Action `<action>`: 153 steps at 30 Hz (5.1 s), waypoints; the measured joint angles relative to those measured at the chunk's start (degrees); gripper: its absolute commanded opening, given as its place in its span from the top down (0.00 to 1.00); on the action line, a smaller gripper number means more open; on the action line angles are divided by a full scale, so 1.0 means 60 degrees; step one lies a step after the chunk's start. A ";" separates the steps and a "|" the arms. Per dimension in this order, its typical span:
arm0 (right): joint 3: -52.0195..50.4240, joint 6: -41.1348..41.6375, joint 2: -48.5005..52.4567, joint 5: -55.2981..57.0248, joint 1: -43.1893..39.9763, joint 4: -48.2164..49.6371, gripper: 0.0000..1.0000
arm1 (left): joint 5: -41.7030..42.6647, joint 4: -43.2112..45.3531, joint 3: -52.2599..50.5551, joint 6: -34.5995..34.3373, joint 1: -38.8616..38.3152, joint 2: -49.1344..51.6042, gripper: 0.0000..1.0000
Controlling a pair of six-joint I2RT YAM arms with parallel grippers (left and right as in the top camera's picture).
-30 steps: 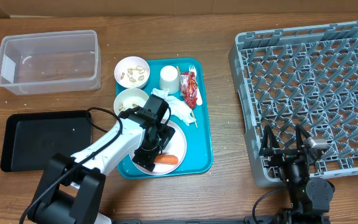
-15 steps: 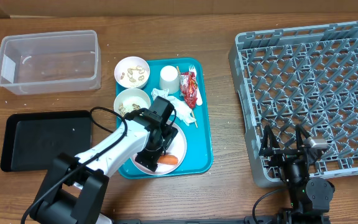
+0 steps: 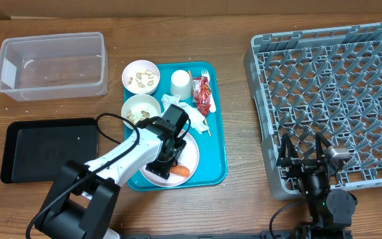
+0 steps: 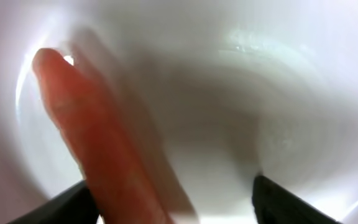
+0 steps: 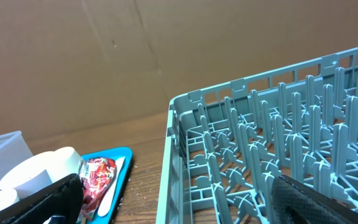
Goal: Sort waste into correct bins and load items into the dishwasher rack
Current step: 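Reach the left gripper to the white plate and grasp the carrot, then carry the carrot left and drop it onto the black tray, then reach the left gripper to the white bowl and grip its rim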
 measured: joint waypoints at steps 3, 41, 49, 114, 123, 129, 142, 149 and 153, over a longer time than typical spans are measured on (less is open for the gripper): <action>0.0000 -0.0004 0.0000 0.0000 0.0004 -0.0004 0.00 | -0.0087 0.0036 0.0007 -0.0033 0.0000 0.0026 0.36; 0.0000 0.0000 0.0000 0.0000 0.0004 0.0000 0.00 | 0.0412 -0.0459 0.0452 0.0965 0.0000 0.0280 0.96; 0.0000 0.0000 0.0000 -0.0004 0.0000 -0.0004 0.00 | -0.0062 -0.3260 0.2616 0.2342 0.0769 0.0444 0.96; 0.0000 0.0000 0.0000 0.0000 0.0004 0.0007 0.00 | -0.0087 -0.3399 0.5089 0.9493 0.6404 0.0481 0.26; 0.0000 -0.0007 0.0000 0.0004 0.0004 0.0004 0.00 | -0.0488 -0.1891 0.5078 1.0517 0.3381 0.0481 0.10; 0.0000 0.0000 0.0000 0.0000 0.0004 0.0004 0.00 | -0.0627 -0.1053 0.5045 1.1071 0.2557 0.0871 0.17; 0.0000 0.0000 0.0000 0.0004 0.0004 0.0004 0.00 | -0.0659 -0.1115 0.4983 1.1428 0.2437 0.2849 0.53; 0.0000 0.0000 0.0000 0.0004 0.0004 0.0000 0.00 | -0.0656 -0.1151 0.4983 1.1504 0.2422 0.2849 0.60; 0.0000 0.0000 0.0000 0.0000 0.0004 0.0004 0.00 | -0.0659 -0.1191 0.4983 1.1748 0.2291 0.2849 0.62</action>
